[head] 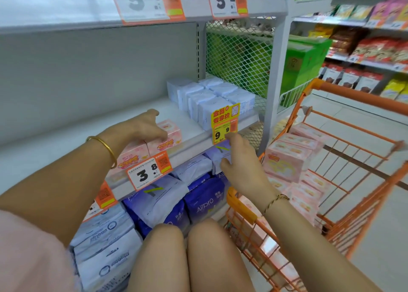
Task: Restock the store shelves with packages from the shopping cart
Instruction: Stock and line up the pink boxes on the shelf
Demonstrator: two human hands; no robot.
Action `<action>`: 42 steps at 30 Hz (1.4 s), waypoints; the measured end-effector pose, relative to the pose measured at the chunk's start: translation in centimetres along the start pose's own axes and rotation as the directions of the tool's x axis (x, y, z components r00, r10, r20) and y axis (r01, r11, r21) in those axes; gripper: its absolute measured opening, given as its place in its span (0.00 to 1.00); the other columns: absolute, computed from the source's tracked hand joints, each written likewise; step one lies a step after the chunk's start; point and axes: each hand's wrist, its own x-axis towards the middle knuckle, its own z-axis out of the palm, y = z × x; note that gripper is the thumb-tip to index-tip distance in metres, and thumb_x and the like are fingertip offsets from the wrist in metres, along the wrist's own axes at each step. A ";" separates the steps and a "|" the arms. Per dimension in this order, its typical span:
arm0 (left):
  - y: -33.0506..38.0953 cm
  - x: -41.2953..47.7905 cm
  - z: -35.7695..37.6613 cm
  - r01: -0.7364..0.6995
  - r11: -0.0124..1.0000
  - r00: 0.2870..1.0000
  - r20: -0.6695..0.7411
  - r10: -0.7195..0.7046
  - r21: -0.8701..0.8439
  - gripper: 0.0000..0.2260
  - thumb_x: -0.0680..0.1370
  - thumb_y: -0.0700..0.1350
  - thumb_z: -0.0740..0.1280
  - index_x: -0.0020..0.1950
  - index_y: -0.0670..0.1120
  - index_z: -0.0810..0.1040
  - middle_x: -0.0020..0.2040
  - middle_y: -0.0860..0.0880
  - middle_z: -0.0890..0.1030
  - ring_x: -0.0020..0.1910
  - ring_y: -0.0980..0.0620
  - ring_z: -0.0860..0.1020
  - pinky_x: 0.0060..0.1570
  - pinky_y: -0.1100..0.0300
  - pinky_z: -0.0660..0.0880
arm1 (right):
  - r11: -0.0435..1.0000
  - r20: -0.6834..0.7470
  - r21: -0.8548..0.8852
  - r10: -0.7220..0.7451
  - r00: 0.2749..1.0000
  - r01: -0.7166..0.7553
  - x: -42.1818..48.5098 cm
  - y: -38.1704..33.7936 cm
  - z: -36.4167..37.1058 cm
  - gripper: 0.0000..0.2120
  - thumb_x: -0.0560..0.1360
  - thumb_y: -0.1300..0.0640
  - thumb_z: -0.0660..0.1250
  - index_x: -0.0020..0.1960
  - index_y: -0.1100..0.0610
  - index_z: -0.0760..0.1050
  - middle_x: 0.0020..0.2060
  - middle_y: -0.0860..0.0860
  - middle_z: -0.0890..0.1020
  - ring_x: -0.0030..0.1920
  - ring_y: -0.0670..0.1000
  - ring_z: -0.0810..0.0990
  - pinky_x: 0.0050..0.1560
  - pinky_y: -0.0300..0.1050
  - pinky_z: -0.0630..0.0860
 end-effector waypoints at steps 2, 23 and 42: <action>0.4 0.2 0.0 0.010 0.999 0.999 0.040 -0.012 0.034 0.40 0.71 0.47 0.71 0.76 0.48 0.51 0.73 0.43 0.63 0.67 0.42 0.68 0.64 0.52 0.69 | 0.989 -0.044 -0.141 0.046 0.998 -0.052 -0.2 1.0 -1.1 0.21 0.73 0.63 0.61 0.66 0.61 0.66 0.60 0.58 0.70 0.62 0.61 0.68 0.57 0.55 0.70; 13.3 -5.9 6.4 -0.397 0.853 0.917 -0.112 0.382 -0.339 0.16 0.78 0.44 0.63 0.65 0.42 0.68 0.59 0.40 0.73 0.49 0.46 0.78 0.52 0.54 0.75 | 0.817 -0.340 -0.391 0.300 0.891 -0.424 -0.3 6.5 -6.4 0.27 0.69 0.52 0.73 0.60 0.59 0.64 0.57 0.58 0.70 0.56 0.62 0.71 0.39 0.51 0.70; 7.8 -0.6 -0.4 -0.376 0.706 0.859 -0.511 0.024 -0.600 0.36 0.68 0.40 0.76 0.68 0.40 0.57 0.59 0.44 0.70 0.54 0.50 0.73 0.51 0.65 0.73 | 0.998 -0.022 0.030 -0.049 0.999 0.050 4.4 -1.6 2.7 0.14 0.72 0.72 0.58 0.57 0.66 0.66 0.56 0.62 0.69 0.54 0.62 0.69 0.54 0.53 0.67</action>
